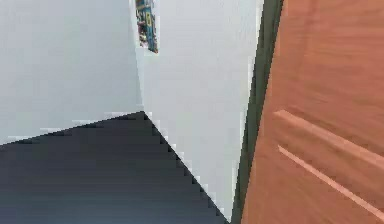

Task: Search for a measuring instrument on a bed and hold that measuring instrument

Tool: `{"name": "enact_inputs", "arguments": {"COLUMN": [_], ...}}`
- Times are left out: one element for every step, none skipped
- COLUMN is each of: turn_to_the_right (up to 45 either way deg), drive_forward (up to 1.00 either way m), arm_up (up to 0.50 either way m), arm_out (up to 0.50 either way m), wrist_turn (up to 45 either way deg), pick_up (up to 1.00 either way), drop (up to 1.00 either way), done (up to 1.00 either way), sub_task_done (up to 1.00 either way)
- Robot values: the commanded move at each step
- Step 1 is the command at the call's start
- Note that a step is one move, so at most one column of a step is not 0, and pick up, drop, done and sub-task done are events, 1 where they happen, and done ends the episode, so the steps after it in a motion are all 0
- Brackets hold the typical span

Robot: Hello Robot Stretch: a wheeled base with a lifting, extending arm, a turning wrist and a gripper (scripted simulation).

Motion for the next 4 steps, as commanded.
{"name": "enact_inputs", "arguments": {"turn_to_the_right": [-45.0, -45.0, -45.0, 0.0], "drive_forward": [0.0, 0.0, 0.0, 0.7], "arm_up": [0.0, 0.0, 0.0, 0.0], "arm_out": [0.0, 0.0, 0.0, 0.0], "wrist_turn": [0.0, 0.0, 0.0, 0.0], "pick_up": [0.0, 0.0, 0.0, 0.0], "drop": [0.0, 0.0, 0.0, 0.0], "done": [0.0, 0.0, 0.0, 0.0], "sub_task_done": [0.0, 0.0, 0.0, 0.0]}}
